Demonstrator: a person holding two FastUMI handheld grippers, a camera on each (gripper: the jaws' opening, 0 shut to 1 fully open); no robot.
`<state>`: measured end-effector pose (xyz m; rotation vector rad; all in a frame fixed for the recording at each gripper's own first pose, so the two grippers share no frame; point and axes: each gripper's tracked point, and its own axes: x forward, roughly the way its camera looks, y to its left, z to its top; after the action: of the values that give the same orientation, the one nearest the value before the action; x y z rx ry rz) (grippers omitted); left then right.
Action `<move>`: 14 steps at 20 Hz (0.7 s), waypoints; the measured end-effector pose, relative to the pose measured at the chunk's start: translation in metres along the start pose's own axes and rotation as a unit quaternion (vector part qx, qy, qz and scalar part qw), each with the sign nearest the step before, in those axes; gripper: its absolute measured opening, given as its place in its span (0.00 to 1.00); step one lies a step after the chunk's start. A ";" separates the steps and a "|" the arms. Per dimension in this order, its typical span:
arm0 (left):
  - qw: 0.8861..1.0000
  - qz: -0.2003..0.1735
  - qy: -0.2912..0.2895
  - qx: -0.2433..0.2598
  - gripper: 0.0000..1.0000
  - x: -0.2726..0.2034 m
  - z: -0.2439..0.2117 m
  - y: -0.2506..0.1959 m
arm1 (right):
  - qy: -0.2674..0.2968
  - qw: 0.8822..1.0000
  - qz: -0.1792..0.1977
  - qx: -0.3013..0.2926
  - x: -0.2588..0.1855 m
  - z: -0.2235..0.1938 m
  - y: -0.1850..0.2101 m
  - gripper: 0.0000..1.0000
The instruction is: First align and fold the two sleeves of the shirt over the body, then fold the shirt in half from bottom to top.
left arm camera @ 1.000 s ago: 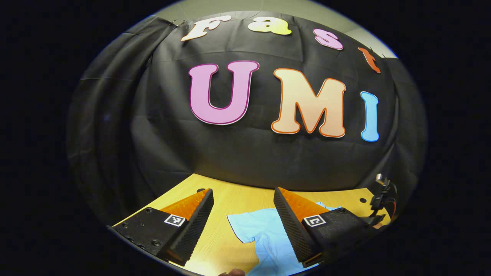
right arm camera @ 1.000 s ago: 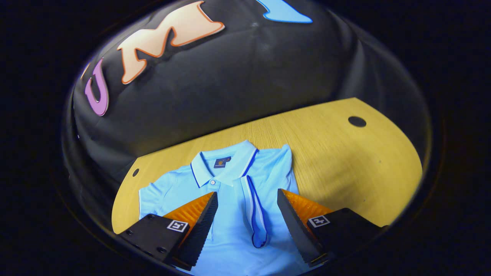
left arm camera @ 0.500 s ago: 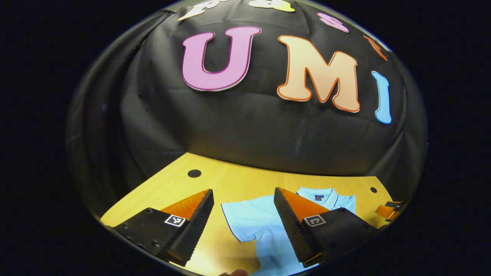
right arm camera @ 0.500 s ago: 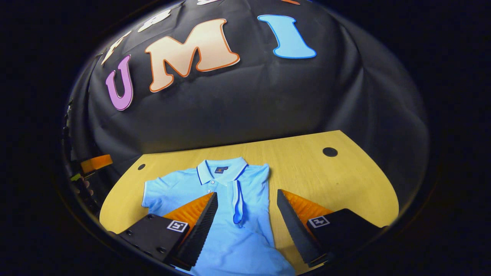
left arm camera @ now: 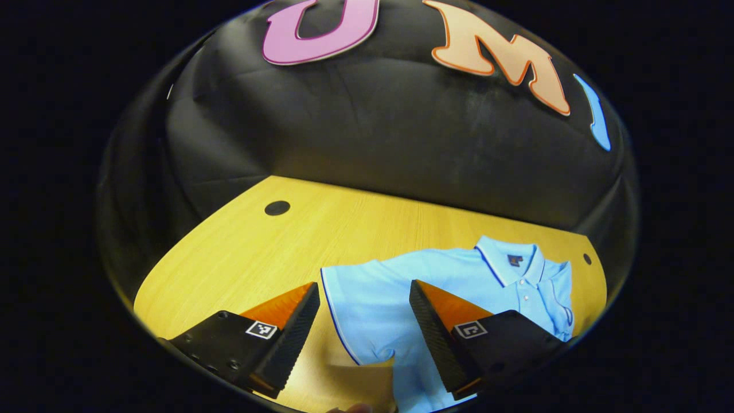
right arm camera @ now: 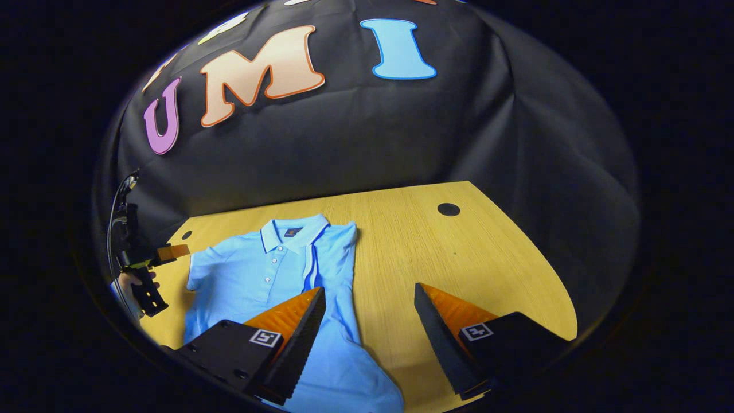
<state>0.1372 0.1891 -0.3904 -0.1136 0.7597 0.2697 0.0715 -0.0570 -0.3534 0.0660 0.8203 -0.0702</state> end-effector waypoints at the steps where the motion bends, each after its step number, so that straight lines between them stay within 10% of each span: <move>1: 1.000 0.003 0.006 0.001 0.95 0.005 -0.006 0.000 | 0.001 1.000 -0.003 -0.002 -0.002 -0.001 -0.003 0.92; 14: 0.999 0.027 0.041 0.007 0.96 0.028 -0.036 0.008 | 0.007 1.000 -0.011 0.002 -0.006 -0.011 -0.019 0.98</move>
<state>0.1304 0.1954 -0.4361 -0.0914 0.8471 0.3129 0.0580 -0.0746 -0.3569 0.0612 0.8351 -0.0932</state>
